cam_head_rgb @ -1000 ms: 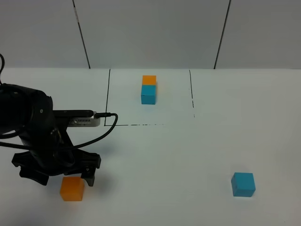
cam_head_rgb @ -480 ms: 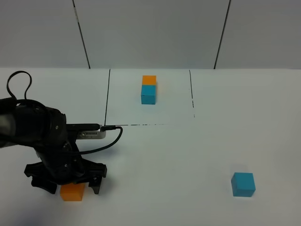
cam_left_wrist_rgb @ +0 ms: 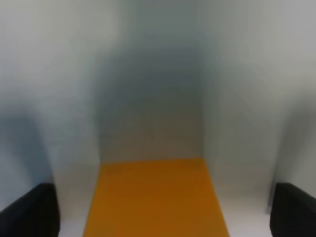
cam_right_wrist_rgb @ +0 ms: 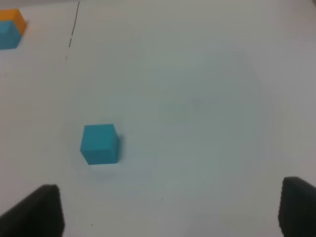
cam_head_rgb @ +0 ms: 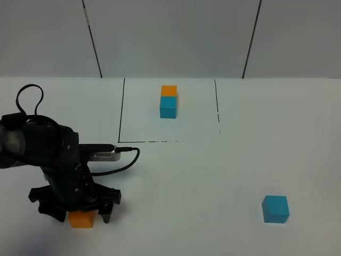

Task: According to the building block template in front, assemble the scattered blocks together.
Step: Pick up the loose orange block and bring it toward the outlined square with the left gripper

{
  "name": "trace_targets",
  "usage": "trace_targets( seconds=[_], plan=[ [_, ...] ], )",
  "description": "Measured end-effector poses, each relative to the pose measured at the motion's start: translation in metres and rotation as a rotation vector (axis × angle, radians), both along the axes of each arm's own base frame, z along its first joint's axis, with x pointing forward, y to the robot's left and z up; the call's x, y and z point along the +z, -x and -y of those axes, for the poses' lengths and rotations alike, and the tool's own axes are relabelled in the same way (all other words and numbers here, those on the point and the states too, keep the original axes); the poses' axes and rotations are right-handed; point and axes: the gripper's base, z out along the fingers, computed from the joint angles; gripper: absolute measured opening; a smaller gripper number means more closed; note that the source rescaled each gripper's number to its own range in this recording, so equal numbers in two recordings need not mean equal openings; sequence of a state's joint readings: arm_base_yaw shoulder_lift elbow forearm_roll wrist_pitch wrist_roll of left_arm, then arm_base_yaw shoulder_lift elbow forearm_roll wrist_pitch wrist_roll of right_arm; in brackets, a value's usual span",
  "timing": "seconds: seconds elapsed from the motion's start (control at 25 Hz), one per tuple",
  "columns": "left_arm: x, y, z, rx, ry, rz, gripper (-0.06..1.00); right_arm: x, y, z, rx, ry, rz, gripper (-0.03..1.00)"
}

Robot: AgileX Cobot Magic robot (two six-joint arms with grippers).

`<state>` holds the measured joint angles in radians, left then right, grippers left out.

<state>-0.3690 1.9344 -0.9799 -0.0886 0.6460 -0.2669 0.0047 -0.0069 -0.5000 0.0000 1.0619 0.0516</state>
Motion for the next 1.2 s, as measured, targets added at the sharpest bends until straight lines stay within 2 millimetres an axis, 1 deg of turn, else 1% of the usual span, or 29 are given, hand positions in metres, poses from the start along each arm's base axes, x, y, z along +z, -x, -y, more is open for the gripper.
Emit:
trace_targets(
  seconds=[0.12,0.24,0.52,0.64,0.8,0.88,0.92,1.08,1.2],
  plan=[
    [-0.0006,0.0011,-0.0006,-0.004,-0.007,-0.013,0.61,0.0000,0.0000,0.0000,0.000,0.000,0.000,0.74],
    [-0.0006,0.0021,-0.0008,-0.004,-0.011,-0.029,0.51,0.0000,0.0000,0.0000,0.000,0.000,0.000,0.74],
    [-0.0006,0.0043,-0.0010,0.010,-0.013,-0.054,0.38,0.0000,0.0000,0.0000,0.000,0.000,0.000,0.74],
    [-0.0007,0.0042,-0.0011,0.019,-0.014,-0.054,0.29,0.0000,0.0000,0.0000,0.000,0.000,0.000,0.74],
    [-0.0007,0.0041,-0.0011,0.025,-0.014,-0.053,0.14,0.0000,0.0000,0.0004,-0.003,0.004,0.000,0.74],
    [-0.0009,0.0041,-0.0011,0.026,-0.013,-0.050,0.04,0.0000,0.0000,0.0000,0.000,0.000,0.000,0.74],
    [-0.0009,0.0040,-0.0010,0.027,-0.012,-0.049,0.00,0.0000,0.0000,0.0000,0.000,0.000,0.000,0.74],
    [-0.0010,0.0040,-0.0012,0.025,-0.014,-0.049,0.00,0.0000,0.0000,0.0000,0.000,0.000,0.000,0.74],
    [0.0016,0.0002,-0.0015,-0.035,-0.029,-0.032,0.00,0.0000,0.0000,0.0000,0.000,0.000,0.000,0.74]
  ],
)
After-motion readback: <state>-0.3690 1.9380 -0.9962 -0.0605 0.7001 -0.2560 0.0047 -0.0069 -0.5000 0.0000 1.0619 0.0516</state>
